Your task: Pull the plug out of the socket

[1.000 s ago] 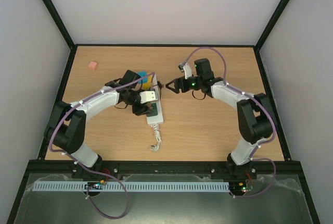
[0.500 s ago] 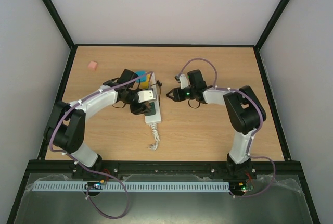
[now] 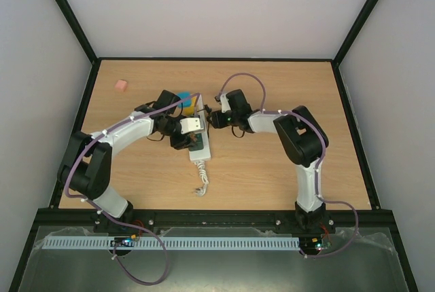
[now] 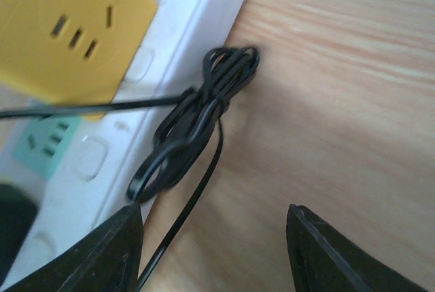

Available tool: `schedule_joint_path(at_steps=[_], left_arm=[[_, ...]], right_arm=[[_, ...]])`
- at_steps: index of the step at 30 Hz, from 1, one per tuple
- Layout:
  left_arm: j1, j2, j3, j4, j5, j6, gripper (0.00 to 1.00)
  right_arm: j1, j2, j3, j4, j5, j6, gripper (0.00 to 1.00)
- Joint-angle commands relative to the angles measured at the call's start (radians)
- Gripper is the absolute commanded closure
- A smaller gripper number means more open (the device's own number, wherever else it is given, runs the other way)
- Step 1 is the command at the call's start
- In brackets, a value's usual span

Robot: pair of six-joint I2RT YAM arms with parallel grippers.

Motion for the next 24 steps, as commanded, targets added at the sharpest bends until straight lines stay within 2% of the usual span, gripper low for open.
schedule_joint_path(at_steps=[1, 10, 15, 20, 24], left_arm=[[0.005, 0.002, 0.015, 0.009, 0.051, 0.005, 0.62], [0.005, 0.005, 0.012, 0.008, 0.046, 0.012, 0.61], [0.006, 0.004, 0.008, 0.009, 0.045, 0.013, 0.61], [0.004, 0.003, -0.002, 0.009, 0.039, 0.021, 0.61], [-0.003, 0.001, -0.013, 0.015, 0.022, 0.024, 0.61]], right_arm=[[0.031, 0.054, 0.062, -0.037, 0.170, -0.025, 0.43], [0.094, 0.078, 0.073, -0.122, 0.414, -0.188, 0.42], [0.096, 0.074, 0.079, -0.180, 0.497, -0.261, 0.42], [0.073, 0.026, 0.086, -0.214, 0.504, -0.320, 0.45], [0.052, -0.009, 0.108, -0.227, 0.445, -0.359, 0.47]])
